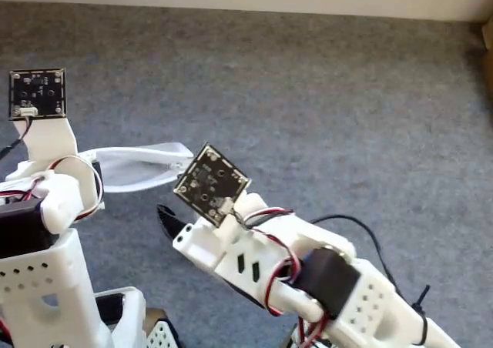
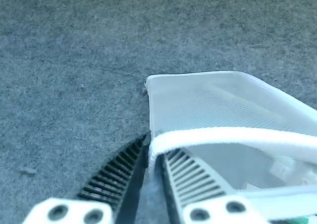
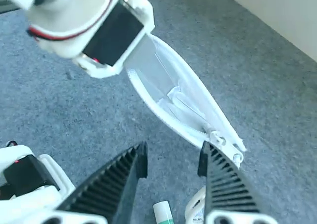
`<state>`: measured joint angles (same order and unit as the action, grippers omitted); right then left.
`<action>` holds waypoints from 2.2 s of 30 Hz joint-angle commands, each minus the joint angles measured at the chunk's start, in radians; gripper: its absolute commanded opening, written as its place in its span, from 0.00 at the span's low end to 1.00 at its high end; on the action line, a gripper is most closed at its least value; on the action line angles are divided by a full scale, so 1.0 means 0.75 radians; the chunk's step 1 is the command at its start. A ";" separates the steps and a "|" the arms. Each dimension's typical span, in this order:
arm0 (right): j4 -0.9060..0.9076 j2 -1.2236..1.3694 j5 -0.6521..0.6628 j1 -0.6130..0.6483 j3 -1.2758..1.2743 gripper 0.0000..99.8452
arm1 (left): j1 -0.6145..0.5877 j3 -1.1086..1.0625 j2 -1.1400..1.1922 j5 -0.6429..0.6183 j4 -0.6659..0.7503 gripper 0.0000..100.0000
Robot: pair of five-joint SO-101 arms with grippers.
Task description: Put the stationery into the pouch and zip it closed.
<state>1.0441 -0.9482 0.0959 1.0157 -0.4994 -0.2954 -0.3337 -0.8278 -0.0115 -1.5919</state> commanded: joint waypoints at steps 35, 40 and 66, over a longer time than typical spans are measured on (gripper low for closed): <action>-0.001 -0.001 0.018 -0.298 -0.498 0.16 | -0.202 -0.003 0.024 -0.014 -0.002 0.01; -0.148 0.001 0.020 -0.294 -0.586 0.16 | -0.202 -0.003 0.024 -0.014 0.000 0.01; -0.206 0.721 0.174 -0.285 -0.365 0.17 | -0.322 -0.003 0.024 -0.014 0.002 0.01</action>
<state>0.9060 -0.4235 0.2048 0.8071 -0.8508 -0.5271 -0.3353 -0.8263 -0.0130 -1.5919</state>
